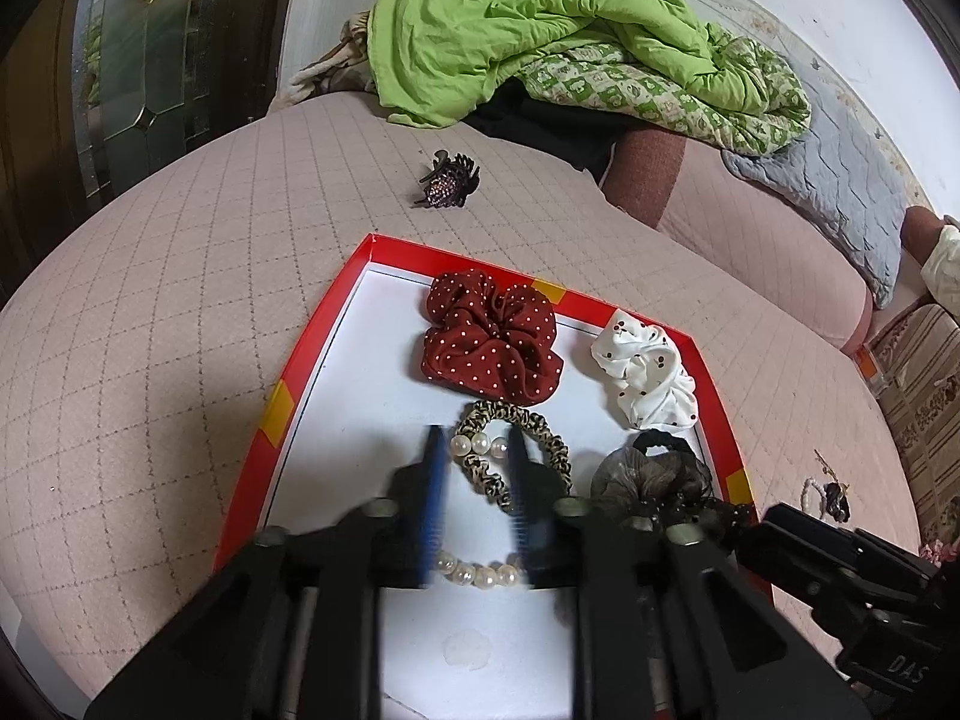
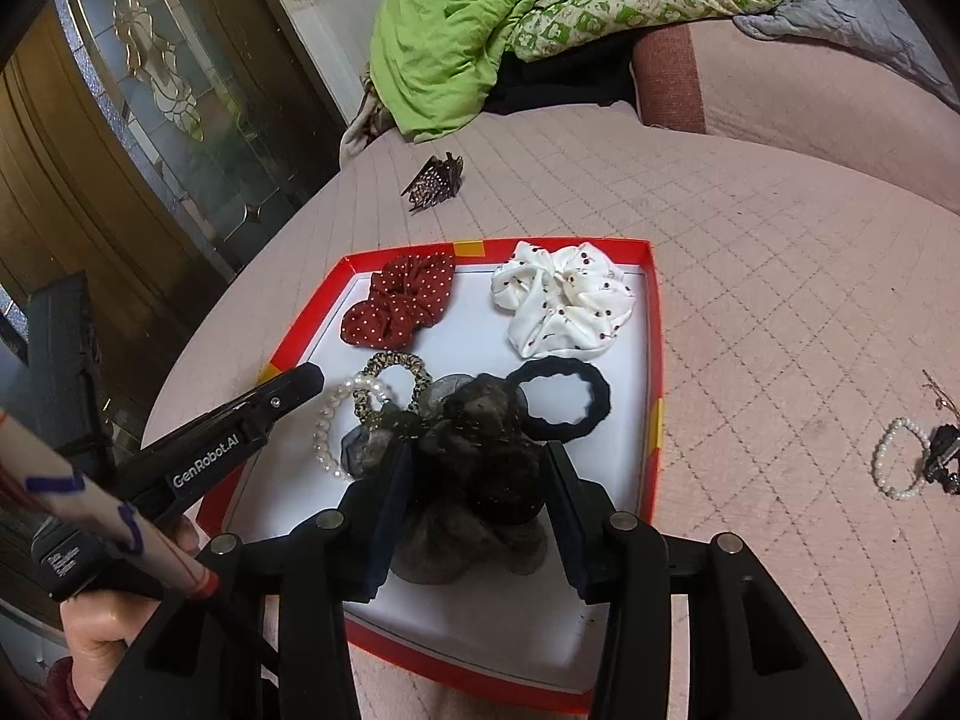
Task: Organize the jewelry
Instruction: 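Lower the pearl bracelet and dark scrunchie into the tray and open both tools, then move both tools to the bead bracelet and black beaded bracelet on the bed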
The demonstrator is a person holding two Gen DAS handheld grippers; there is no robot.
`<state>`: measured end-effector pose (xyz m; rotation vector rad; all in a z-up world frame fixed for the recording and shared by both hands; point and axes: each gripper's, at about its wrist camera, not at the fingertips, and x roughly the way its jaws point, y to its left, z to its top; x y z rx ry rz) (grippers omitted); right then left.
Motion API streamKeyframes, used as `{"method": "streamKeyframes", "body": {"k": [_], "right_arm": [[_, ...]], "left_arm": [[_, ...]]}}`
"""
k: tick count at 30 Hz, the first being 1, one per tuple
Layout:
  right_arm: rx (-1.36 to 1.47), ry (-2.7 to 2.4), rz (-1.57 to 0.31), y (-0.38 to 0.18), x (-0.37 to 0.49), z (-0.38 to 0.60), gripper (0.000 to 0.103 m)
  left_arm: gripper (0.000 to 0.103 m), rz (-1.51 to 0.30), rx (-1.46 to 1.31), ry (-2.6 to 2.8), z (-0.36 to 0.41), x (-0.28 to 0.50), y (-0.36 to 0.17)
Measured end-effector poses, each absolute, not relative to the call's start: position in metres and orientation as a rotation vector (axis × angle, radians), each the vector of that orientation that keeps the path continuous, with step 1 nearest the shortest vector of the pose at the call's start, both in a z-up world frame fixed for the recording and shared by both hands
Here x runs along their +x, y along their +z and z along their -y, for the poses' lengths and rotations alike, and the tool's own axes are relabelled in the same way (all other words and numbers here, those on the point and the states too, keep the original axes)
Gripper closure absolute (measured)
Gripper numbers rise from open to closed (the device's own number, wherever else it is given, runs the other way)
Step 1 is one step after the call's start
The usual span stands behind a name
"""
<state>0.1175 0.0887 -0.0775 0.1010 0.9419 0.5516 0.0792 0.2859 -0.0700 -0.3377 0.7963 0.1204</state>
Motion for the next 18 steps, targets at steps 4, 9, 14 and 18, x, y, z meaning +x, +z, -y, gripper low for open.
{"method": "streamKeyframes", "body": {"k": [4,9,14,18], "right_arm": [[0.102,0.542,-0.926,-0.072,0.112,-0.078,0.052],[0.121,0.521,-0.906,-0.064,0.104,-0.058,0.05],[0.12,0.485,-0.877,-0.06,0.091,-0.026,0.047],[0.111,0.433,-0.864,-0.063,0.083,0.015,0.047]], "left_arm": [[0.058,-0.769,-0.344,0.132,-0.284,0.077,-0.066],[0.058,-0.744,-0.349,0.131,-0.279,0.075,-0.062],[0.047,-0.66,-0.347,0.109,-0.267,0.064,-0.048],[0.044,-0.616,-0.295,0.048,-0.234,0.058,-0.039]]}}
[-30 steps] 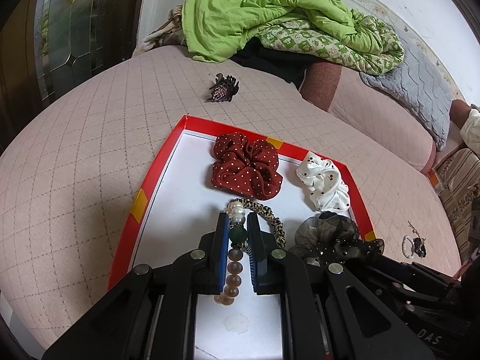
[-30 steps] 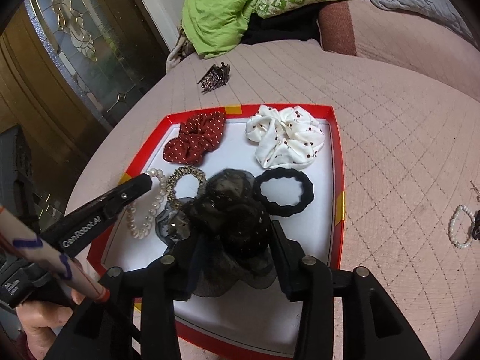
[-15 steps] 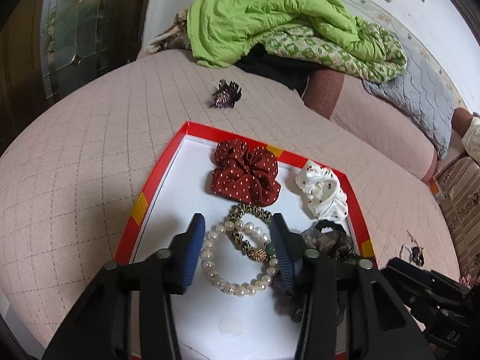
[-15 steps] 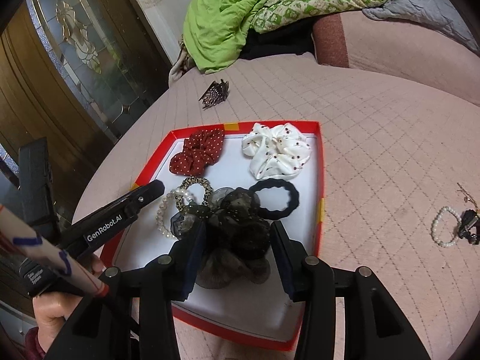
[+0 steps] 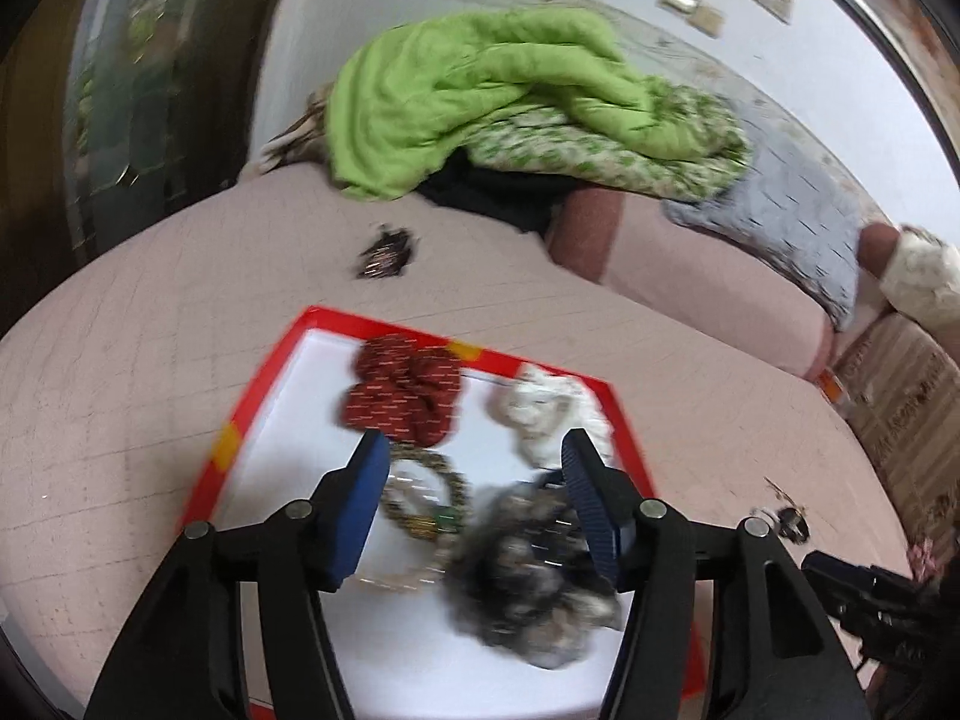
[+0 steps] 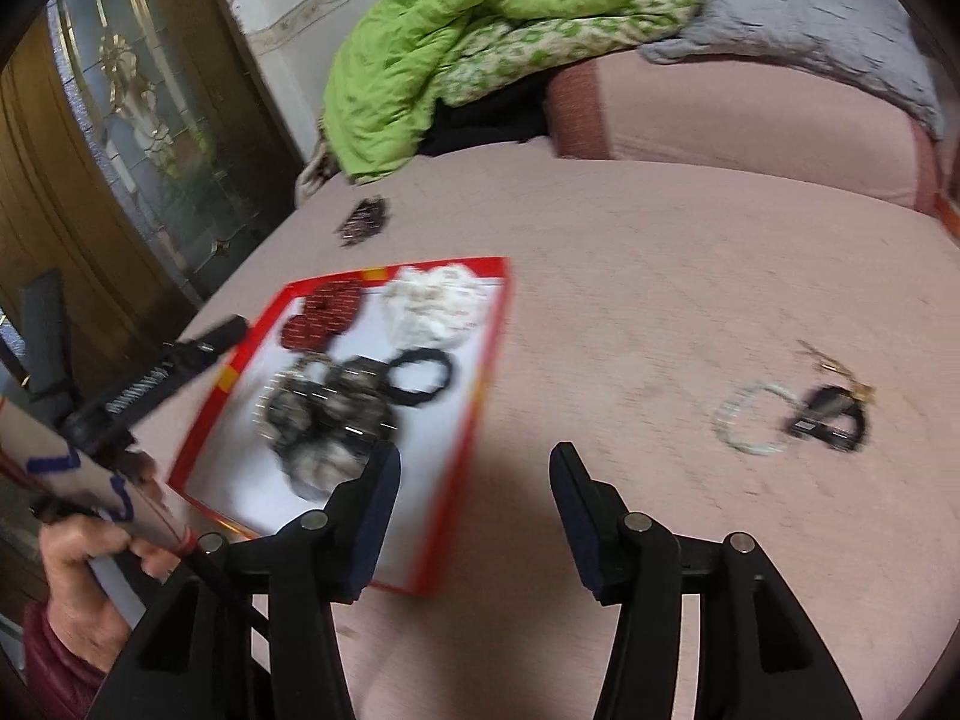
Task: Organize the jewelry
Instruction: 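Move both tools to the bead bracelet and black beaded bracelet on the bed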
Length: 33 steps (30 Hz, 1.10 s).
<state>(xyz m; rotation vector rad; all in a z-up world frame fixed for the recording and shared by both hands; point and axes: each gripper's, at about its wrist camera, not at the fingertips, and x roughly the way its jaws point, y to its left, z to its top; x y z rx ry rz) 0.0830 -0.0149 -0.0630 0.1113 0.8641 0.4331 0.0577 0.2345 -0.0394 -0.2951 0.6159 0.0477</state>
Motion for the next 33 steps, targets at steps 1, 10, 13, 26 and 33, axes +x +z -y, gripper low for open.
{"method": "streamKeyframes", "body": {"k": [1,10,13,26,33], "right_arm": [[0.12,0.417,-0.866,-0.065,0.082,0.028,0.047],[0.292,0.201,-0.859,-0.084,0.087,0.161,0.047],[0.39,0.127,-0.873,-0.094,0.097,0.202,0.047],[0.497,0.141,-0.953,-0.114,0.152,0.254,0.062],[0.572,0.153,-0.976,-0.127,0.185,0.262,0.062]], "left_arm": [[0.044,-0.614,-0.284,0.031,-0.227,0.057,-0.039],[0.043,-0.735,-0.155,-0.235,-0.107,0.043,-0.061],[0.043,-0.792,-0.089,-0.299,-0.065,0.045,-0.075],[0.034,-0.915,0.072,-0.396,0.026,0.056,-0.125],[0.02,-0.923,0.125,-0.419,0.031,0.055,-0.132]]}}
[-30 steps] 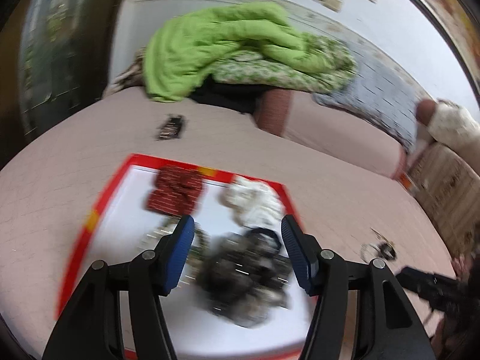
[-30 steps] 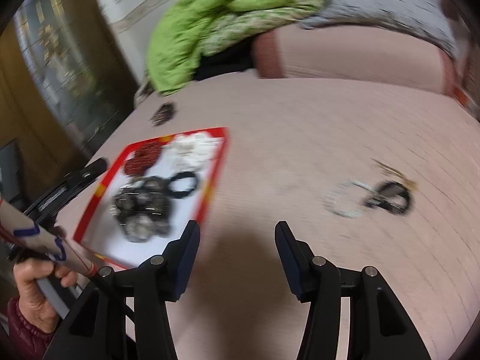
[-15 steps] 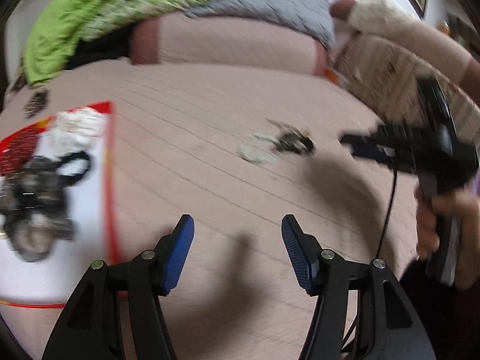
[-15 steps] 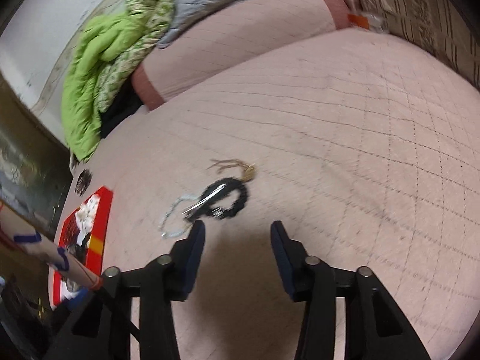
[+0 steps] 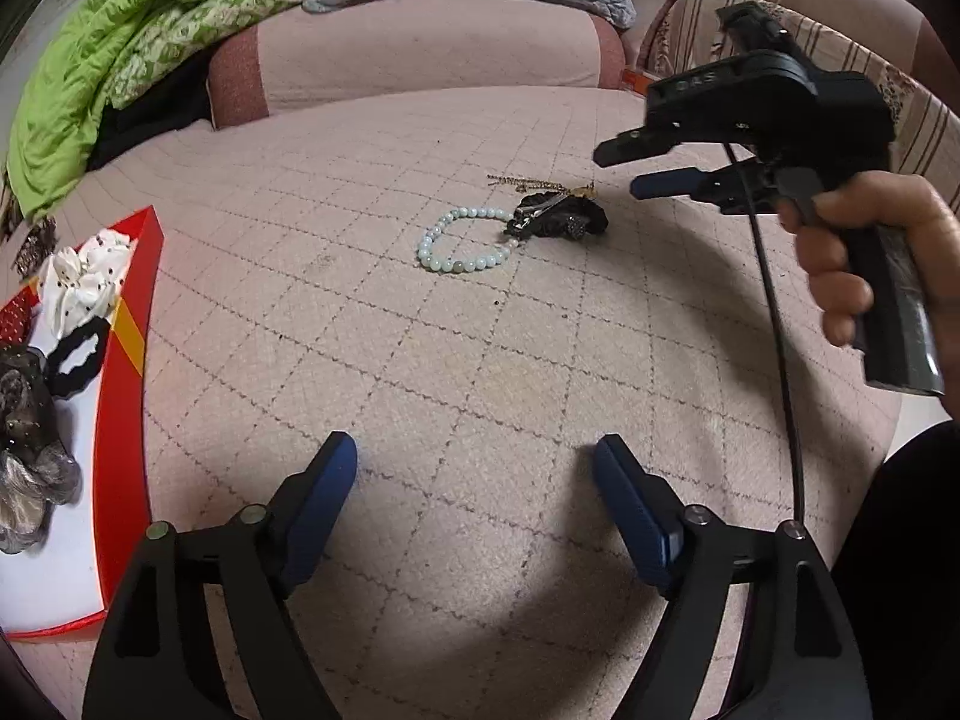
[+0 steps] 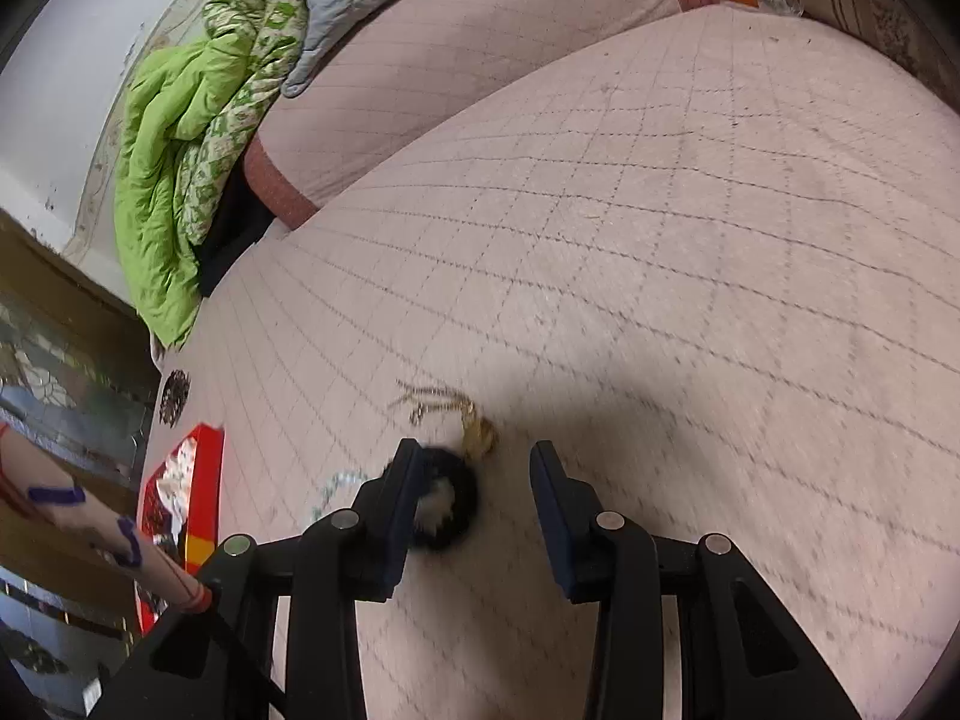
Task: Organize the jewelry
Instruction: 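Move both tools to the bead bracelet and black beaded bracelet on the bed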
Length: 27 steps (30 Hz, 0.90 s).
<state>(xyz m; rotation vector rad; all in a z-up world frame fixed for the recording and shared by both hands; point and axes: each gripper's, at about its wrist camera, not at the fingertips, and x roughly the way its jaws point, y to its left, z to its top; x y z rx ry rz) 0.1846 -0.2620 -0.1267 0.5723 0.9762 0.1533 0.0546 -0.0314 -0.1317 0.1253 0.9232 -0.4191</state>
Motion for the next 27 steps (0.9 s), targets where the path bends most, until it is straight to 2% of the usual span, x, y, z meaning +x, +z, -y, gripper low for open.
{"method": "streamKeyframes", "body": {"k": [5,7,14,16,22,26,27], "right_arm": [[0.602,0.154,-1.011,-0.138,0.202,0.257,0.067],[0.589,0.152,-1.035,-0.142,0.209,0.252,0.075],[0.345,0.097,-1.077,-0.143,0.226,0.219,0.085],[0.309,0.095,-1.071,-0.14,0.225,0.216,0.093],[0.344,0.093,-0.957,-0.114,0.212,0.232,0.094],[0.375,0.117,-0.882,-0.098,0.2,0.24,0.094],[0.388,0.125,-0.875,-0.097,0.199,0.243,0.094]], "left_arm": [[0.008,-0.927,0.144,-0.45,0.036,0.057,-0.136],[0.007,-0.932,0.142,-0.452,0.037,0.058,-0.135],[0.007,-0.915,0.107,-0.455,0.034,0.06,-0.13],[0.012,-0.91,0.061,-0.454,0.029,0.064,-0.124],[0.019,-0.896,-0.047,-0.404,0.015,0.096,-0.107],[0.036,-0.905,-0.005,-0.401,0.027,0.123,-0.104],[0.037,-0.901,0.027,-0.41,0.035,0.127,-0.102]]}}
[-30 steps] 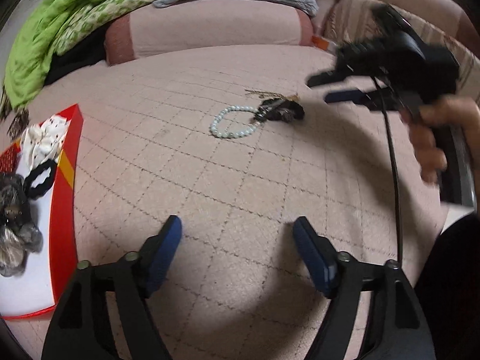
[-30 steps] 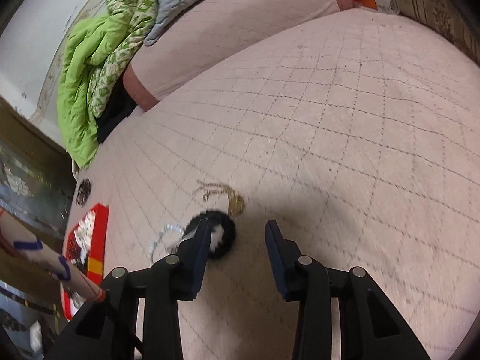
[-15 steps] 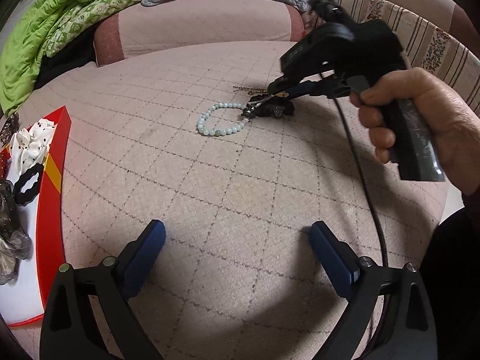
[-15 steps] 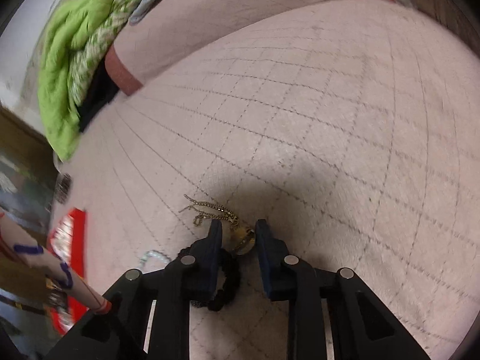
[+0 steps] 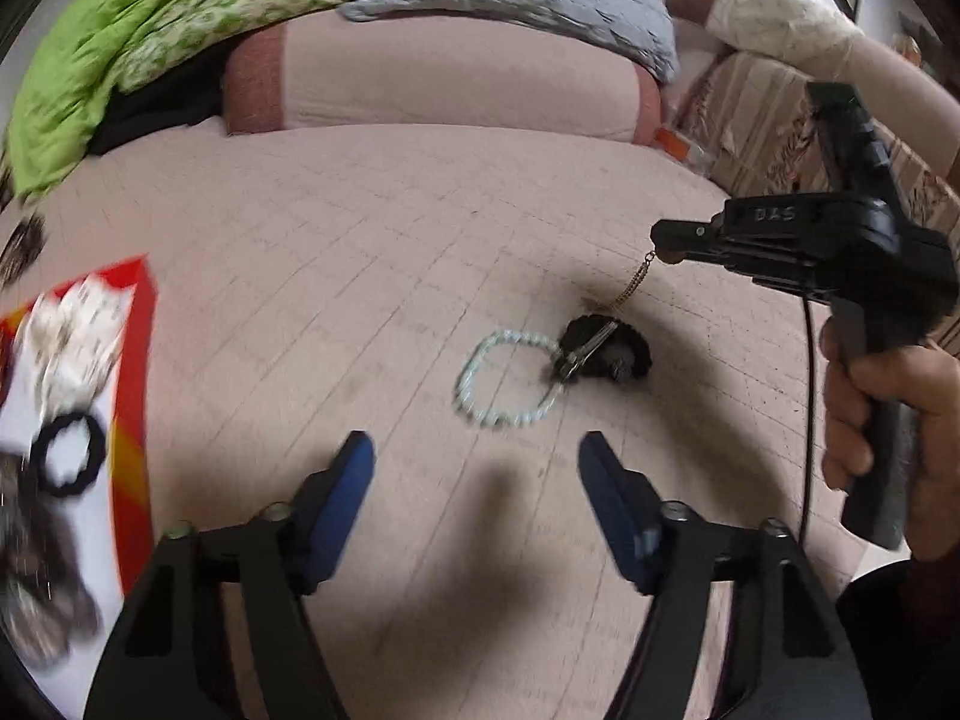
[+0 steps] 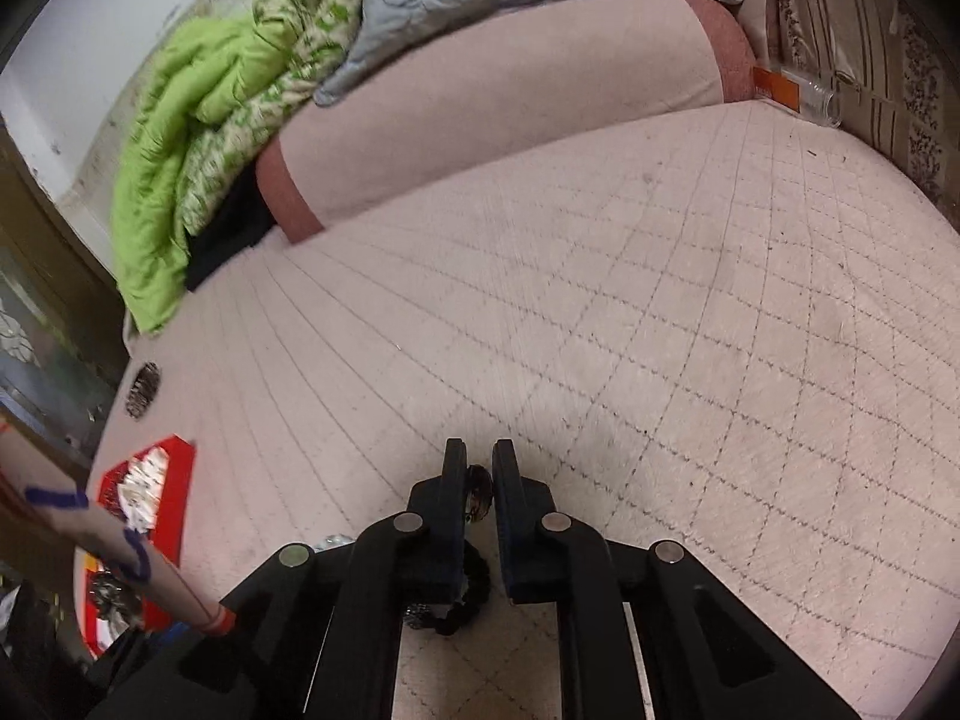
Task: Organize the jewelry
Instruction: 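Move both tools to the bead bracelet and black beaded bracelet on the bed, then grasp the pale bead bracelet with the left tool while the right grasps the black bracelet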
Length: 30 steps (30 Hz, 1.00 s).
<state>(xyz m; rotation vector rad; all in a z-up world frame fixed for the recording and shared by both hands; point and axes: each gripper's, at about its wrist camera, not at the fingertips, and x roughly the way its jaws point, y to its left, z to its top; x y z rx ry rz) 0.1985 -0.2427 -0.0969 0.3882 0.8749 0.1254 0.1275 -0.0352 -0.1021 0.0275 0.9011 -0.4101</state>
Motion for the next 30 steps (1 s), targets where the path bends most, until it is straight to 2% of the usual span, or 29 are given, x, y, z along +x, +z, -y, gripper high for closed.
{"method": "streamKeyframes", "body": {"k": [1,2,5,7,10,17,19,22,26,30], "right_arm": [[0.405,0.133,-0.867,-0.096,0.197,0.246,0.094],[0.423,0.141,-0.858,-0.094,0.198,0.248,0.094],[0.457,0.151,-0.838,-0.09,0.195,0.256,0.094],[0.469,0.162,-0.832,-0.087,0.195,0.256,0.094],[0.481,0.17,-0.822,-0.083,0.195,0.258,0.093],[0.52,0.175,-0.823,-0.084,0.196,0.268,0.093],[0.527,0.176,-0.822,-0.084,0.196,0.269,0.093],[0.524,0.174,-0.827,-0.085,0.198,0.267,0.093],[0.537,0.178,-0.83,-0.086,0.2,0.268,0.093],[0.531,0.19,-0.815,-0.082,0.197,0.266,0.093]], "left_arm": [[0.04,-0.895,0.084,-0.425,0.045,0.131,-0.101],[0.047,-0.883,0.155,-0.44,0.056,0.134,-0.101],[0.053,-0.886,0.305,-0.509,0.081,0.139,-0.106],[0.065,-0.909,0.355,-0.552,0.088,0.146,-0.112],[0.072,-0.962,0.422,-0.627,0.097,0.15,-0.126],[0.072,-0.98,0.458,-0.619,0.106,0.167,-0.132],[0.078,-1.004,0.421,-0.612,0.107,0.171,-0.133],[0.097,-1.062,0.26,-0.59,0.095,0.173,-0.131],[0.098,-1.089,0.042,-0.574,0.068,0.149,-0.129],[0.098,-1.018,-0.054,-0.598,0.044,0.115,-0.118]]}}
